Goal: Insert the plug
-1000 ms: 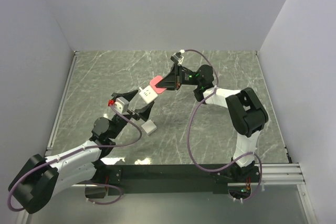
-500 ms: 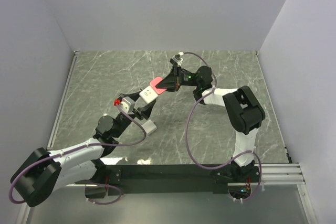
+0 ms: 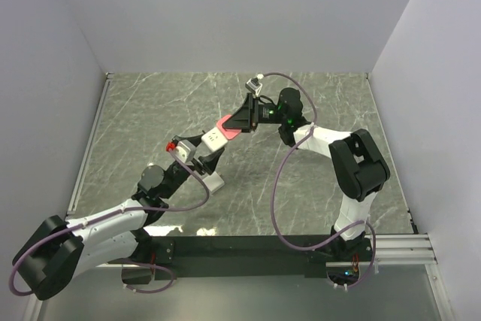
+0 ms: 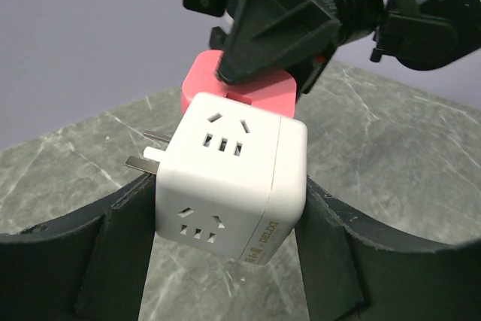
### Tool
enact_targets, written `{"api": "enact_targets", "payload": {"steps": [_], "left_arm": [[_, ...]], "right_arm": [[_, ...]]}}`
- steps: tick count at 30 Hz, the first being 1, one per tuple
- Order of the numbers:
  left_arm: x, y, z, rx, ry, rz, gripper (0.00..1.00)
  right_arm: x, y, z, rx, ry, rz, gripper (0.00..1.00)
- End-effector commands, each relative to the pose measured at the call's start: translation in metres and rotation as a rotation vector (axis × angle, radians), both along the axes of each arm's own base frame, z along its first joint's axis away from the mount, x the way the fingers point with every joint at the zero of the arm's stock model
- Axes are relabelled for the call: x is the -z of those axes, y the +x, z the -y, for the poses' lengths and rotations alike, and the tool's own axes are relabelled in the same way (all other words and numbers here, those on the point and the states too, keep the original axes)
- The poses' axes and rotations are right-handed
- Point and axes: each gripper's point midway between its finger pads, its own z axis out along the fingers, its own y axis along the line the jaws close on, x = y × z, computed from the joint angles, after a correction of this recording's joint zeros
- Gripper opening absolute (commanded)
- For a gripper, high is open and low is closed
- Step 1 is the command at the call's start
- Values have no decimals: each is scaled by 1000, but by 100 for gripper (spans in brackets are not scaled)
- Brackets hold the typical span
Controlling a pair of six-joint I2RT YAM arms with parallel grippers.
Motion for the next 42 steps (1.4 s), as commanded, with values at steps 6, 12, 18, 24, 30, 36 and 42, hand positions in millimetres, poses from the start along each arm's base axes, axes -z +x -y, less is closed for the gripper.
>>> {"api": "enact_targets", "payload": {"steps": [6,12,18,24,30,36,42], "left_arm": [[-17,-18,16,124,-2,20,1],[-3,-9,20,107,46,-57,1],[13,8,14,17,59,-183,1],[18,35,-19,-241,14,-310,1],[19,42,-71,-511,-92,-388,1],[24,32,-103,-595,-191,-427,1],[24,23,-122,-631,-273,-431,1]], "right_arm": [[-1,9,5,89,-29,129,86],[7,26,29,206,-56,159,89],[26,56,72,520,-305,310,89],[34,43,100,721,-611,517,89],[54,7,62,650,-717,604,88],[93,-22,31,541,-815,592,87],[106,-49,2,477,-810,613,88]]}}
